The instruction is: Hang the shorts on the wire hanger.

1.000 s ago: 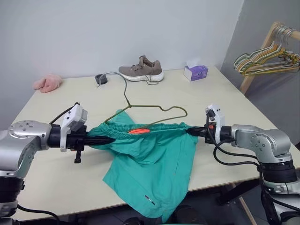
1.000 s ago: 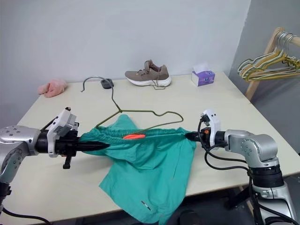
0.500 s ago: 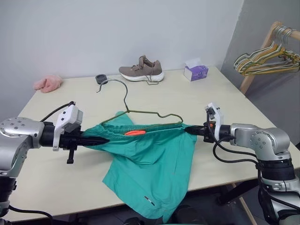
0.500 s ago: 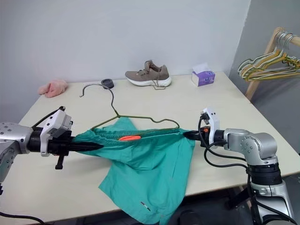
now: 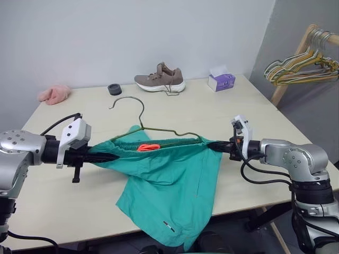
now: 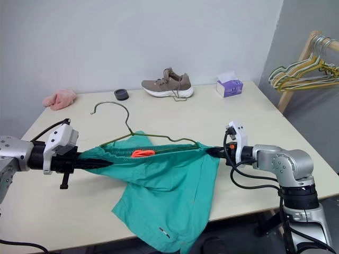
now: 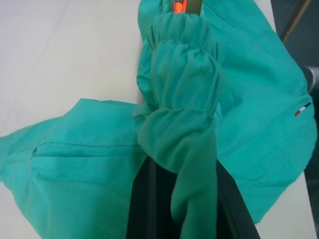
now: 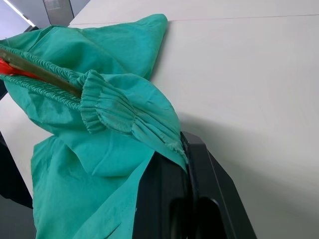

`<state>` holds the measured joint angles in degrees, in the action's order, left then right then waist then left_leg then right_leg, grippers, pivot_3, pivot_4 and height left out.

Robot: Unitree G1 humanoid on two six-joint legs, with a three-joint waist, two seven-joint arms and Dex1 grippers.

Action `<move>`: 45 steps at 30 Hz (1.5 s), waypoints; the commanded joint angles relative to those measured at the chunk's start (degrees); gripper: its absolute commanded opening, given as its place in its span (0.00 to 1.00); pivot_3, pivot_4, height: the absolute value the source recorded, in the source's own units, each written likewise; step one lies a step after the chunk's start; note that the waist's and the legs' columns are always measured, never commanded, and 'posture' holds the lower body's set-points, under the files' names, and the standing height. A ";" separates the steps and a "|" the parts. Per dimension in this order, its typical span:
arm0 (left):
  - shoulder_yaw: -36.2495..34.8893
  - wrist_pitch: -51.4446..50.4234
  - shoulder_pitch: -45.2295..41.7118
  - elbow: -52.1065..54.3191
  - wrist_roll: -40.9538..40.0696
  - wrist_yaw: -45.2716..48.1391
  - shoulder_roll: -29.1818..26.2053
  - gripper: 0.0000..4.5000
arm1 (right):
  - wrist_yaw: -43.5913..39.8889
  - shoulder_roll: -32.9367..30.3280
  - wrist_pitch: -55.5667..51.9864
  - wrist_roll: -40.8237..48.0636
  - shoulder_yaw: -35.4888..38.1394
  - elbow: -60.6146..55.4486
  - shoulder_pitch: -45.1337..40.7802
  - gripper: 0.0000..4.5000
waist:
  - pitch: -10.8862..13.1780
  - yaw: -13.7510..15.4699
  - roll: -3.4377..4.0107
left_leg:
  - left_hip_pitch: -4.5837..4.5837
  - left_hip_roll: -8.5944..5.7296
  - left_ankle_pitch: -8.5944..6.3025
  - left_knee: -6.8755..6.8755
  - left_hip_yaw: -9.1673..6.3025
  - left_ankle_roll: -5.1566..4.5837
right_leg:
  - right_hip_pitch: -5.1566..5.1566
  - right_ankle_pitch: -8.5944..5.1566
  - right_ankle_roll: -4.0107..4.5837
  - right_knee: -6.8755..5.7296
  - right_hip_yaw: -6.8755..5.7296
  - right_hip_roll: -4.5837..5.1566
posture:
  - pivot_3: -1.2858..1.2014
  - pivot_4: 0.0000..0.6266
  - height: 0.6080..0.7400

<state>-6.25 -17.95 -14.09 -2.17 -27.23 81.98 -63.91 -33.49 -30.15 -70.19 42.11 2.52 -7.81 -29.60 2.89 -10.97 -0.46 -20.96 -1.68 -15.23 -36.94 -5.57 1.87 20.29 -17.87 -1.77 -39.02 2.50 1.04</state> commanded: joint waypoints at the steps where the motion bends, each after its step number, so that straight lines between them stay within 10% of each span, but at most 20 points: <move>1: -2.17 0.65 1.43 -3.03 2.83 0.69 -3.44 0.00 | 3.72 -3.31 0.03 -2.43 5.79 0.99 0.36 0.00 | 0.00 -0.02 0.00 | 0.00 0.00 0.00 0.00 0.00 0.00 | 0.00 0.00 0.00 0.00 0.00 0.00 | 0.44 0.00 1.00; 35: 9.70 4.24 -4.11 1.12 9.26 -4.30 8.68 0.00 | -0.72 -8.10 1.58 -0.91 -9.16 -20.20 -5.61 0.00 | 0.01 -0.19 0.02 | -0.07 0.01 0.00 0.00 -0.03 0.00 | 0.05 -0.02 -0.04 0.03 -0.03 0.02 | 0.42 0.00 1.00; 45: 11.55 3.04 -5.08 2.53 9.52 -3.49 11.14 0.00 | -7.22 -15.78 5.86 -3.44 -11.98 -24.39 -4.84 0.67 | 0.02 -0.32 0.03 | -0.07 0.00 0.00 -0.01 -0.04 0.00 | 0.05 -0.03 -0.06 0.04 -0.05 0.02 | 0.41 0.00 1.00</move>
<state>5.38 -14.77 -17.99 -1.82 -17.16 78.23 -53.01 -39.94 -45.21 -65.32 38.92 -10.64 -30.26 -33.70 2.91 -11.29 -0.43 -21.04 -1.68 -15.23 -36.95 -5.61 1.87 20.33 -17.90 -1.83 -38.97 2.46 1.07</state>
